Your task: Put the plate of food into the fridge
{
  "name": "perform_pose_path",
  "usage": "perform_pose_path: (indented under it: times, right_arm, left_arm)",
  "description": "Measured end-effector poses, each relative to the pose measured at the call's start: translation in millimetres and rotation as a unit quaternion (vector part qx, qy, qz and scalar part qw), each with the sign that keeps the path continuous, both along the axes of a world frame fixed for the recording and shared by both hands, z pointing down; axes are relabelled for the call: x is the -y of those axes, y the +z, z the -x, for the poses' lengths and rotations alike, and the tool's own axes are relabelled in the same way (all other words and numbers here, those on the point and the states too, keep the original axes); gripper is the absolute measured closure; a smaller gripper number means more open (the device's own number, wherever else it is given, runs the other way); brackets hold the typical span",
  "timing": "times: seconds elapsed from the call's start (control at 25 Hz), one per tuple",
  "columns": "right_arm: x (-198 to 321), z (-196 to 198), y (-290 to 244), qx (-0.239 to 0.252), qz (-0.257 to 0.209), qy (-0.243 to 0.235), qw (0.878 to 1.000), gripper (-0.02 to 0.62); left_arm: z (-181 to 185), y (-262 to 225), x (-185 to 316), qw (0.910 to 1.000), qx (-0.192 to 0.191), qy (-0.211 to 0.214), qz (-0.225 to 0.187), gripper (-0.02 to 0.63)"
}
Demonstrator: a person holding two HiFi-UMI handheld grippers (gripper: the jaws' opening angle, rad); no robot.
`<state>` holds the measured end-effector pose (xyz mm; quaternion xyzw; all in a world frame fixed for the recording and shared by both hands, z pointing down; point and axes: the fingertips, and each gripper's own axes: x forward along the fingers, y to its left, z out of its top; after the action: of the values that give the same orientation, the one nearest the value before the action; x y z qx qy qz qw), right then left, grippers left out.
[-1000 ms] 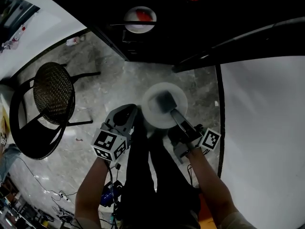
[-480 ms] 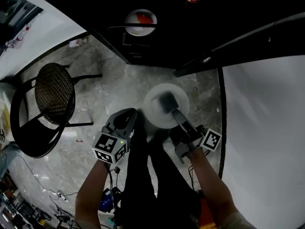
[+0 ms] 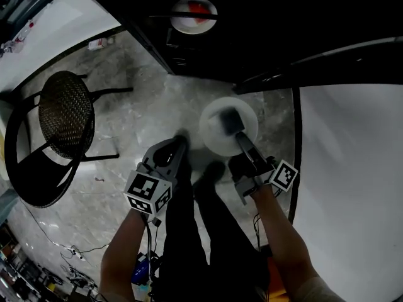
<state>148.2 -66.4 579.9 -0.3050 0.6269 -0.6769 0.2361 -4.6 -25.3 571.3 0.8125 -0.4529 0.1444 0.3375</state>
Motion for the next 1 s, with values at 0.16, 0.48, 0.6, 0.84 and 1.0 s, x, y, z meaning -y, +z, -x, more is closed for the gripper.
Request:
perform_pose_path:
  times: [0.16,0.48,0.6,0.84,1.0]
  right_arm:
    - [6,4,13,-0.001,0.002,0.011,1.000,0.555]
    - [26,20,43,-0.016,0.004,0.022,1.000,0.555]
    - [35,25,51,-0.013,0.001,0.025,1.000,0.555]
    - [51,34,66,-0.013,-0.003,0.016,1.000,0.555]
    - [61,35,73,-0.010,-0.007,0.015,1.000,0.555]
  left_arm:
    - [5,10,1,1.0000,-0.006,0.004,0.006,0.595]
    - [18,30,17,0.9997,-0.012,0.015,0.012,0.595]
    - [22,34,25,0.9997,-0.015,0.018,0.011,0.594]
    - [30,43,34,0.9995,-0.014,0.023,0.014,0.594]
    - [32,47,36,0.9995,-0.001,0.030,0.009,0.594]
